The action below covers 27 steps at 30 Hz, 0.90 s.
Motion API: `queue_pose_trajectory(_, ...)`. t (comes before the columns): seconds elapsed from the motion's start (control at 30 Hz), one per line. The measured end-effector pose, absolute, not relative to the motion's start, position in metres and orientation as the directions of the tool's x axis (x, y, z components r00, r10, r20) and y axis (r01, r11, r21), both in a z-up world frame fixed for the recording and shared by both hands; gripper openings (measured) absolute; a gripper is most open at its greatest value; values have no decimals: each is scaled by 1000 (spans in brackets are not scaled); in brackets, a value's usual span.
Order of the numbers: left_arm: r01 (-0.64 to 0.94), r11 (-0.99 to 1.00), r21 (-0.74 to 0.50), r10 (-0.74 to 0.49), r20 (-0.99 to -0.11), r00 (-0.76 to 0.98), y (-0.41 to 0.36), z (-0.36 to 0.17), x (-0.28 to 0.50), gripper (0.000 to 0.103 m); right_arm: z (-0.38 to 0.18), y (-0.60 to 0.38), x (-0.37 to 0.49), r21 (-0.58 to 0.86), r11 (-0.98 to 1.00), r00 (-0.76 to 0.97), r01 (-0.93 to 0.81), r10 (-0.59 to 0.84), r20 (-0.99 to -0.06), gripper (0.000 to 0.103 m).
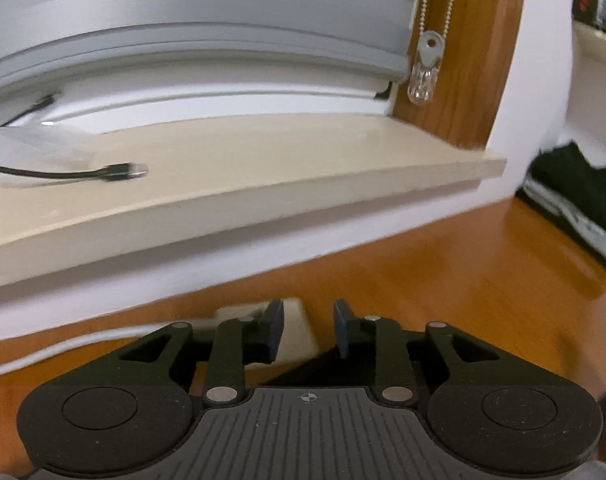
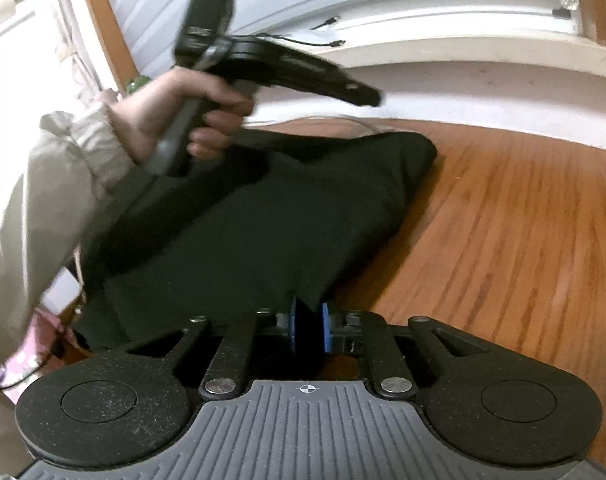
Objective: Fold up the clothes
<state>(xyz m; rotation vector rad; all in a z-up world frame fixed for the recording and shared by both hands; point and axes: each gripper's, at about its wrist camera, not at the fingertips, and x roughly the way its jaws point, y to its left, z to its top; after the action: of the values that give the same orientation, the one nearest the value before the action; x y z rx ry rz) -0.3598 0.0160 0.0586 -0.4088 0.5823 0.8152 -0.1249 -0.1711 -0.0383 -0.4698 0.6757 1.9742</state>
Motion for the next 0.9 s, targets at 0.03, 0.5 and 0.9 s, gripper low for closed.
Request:
queue_pose_trajectory(0.03, -780, 615, -111, 564, -629, 535, 15, 60, -369, 30, -37, -173, -124, 236, -382, -445, -893, 678, -585, 10)
queue_pose_trajectory(0.5, -713, 684, -153, 443, -690, 572, 1, 48, -391, 30, -27, -167, -57, 156, -302, -330, -941, 707, -626, 11)
queue_pose_trajectory(0.9, -668, 742, -49, 449, -703, 551, -29, 26, -386, 28, -34, -173, -47, 187, -303, -355, -934, 742, -569, 14)
